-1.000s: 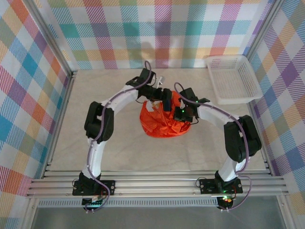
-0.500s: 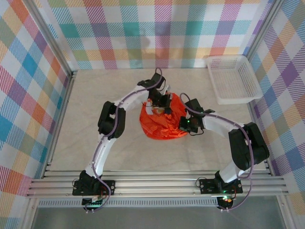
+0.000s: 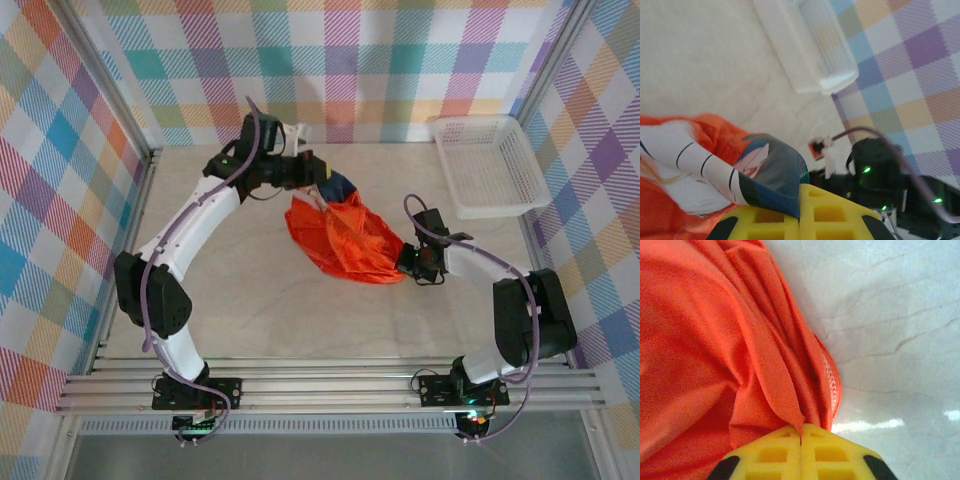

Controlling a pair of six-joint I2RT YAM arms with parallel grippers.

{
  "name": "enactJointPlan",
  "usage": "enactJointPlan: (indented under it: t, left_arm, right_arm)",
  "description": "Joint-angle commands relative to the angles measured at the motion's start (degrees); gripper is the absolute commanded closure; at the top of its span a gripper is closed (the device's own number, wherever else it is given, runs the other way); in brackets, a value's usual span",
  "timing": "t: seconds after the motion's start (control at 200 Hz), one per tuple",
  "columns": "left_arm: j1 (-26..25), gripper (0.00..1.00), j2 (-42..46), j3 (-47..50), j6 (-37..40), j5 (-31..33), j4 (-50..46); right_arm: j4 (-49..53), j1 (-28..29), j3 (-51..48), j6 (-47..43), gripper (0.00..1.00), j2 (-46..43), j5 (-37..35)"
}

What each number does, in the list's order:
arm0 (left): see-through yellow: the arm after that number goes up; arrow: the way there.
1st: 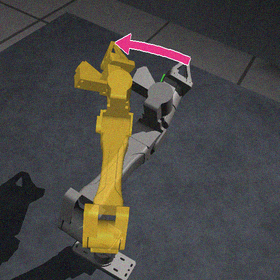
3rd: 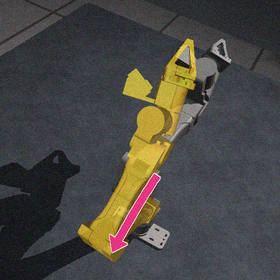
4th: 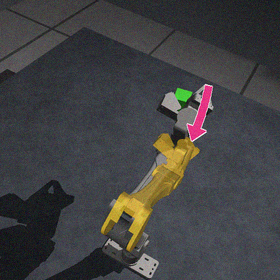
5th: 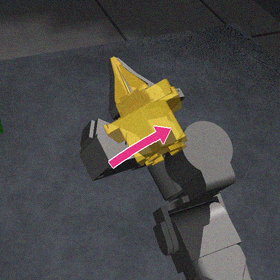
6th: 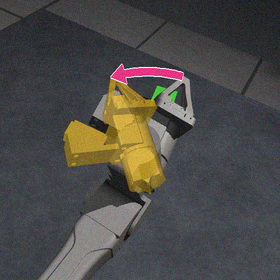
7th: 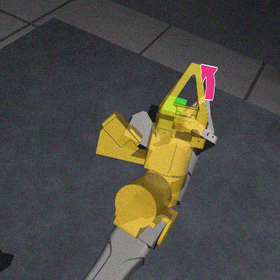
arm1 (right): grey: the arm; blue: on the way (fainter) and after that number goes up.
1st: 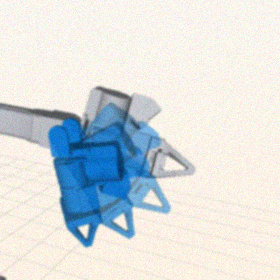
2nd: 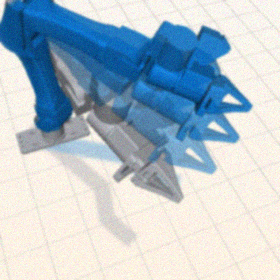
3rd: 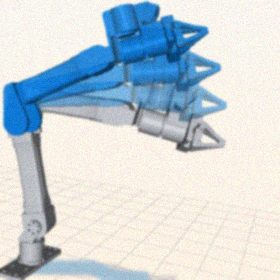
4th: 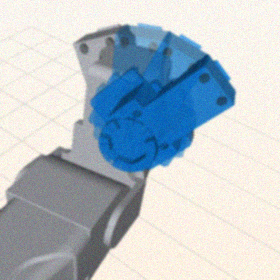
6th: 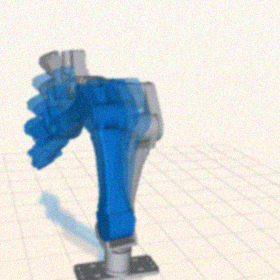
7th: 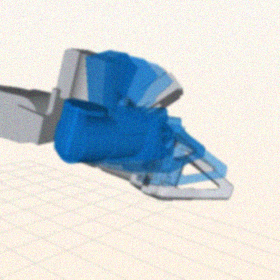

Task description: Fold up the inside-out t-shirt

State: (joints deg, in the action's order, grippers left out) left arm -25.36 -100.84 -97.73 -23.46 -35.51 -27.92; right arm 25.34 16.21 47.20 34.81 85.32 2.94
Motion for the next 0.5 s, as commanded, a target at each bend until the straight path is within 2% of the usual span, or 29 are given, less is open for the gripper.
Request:
enactJointPlan:
  t: [0.0, 0.045, 0.11, 0.24, 0.4, 0.495]
  left_arm:
    - [-0.1, 1.00, 0.9, 8.2, -3.9, -4.9, 8.4]
    - [-0.3, 1.00, 1.8, 11.4, -4.8, -5.6, 11.2]
    - [-0.7, 1.00, 2.9, 15.7, -5.0, -6.3, 14.6]
    - [-0.8, 1.00, 4.4, 22.2, -5.6, -5.8, 17.4]
    - [-0.5, 1.00, 7.1, 24.6, -0.7, -0.5, 8.9]
    - [0.3, 1.00, 9.4, 27.1, -1.3, 0.3, 9.3]
  right_arm:
    - [6.2, 0.8, 4.0, -1.9, 0.61, -4.0, 2.6]
    - [8.3, 1.4, 6.2, -2.6, 0.46, -5.8, 3.0]
    - [9.4, 2.2, 9.0, -3.3, 0.42, -7.9, 4.0]
    - [4.3, 4.0, 11.4, -3.1, 0.42, -6.9, 8.8]
    - [1.3, 4.6, 17.3, -3.3, 0.49, 2.6, 10.8]
    - [0.9, 5.5, 22.1, -3.8, 0.50, 7.3, 11.4]
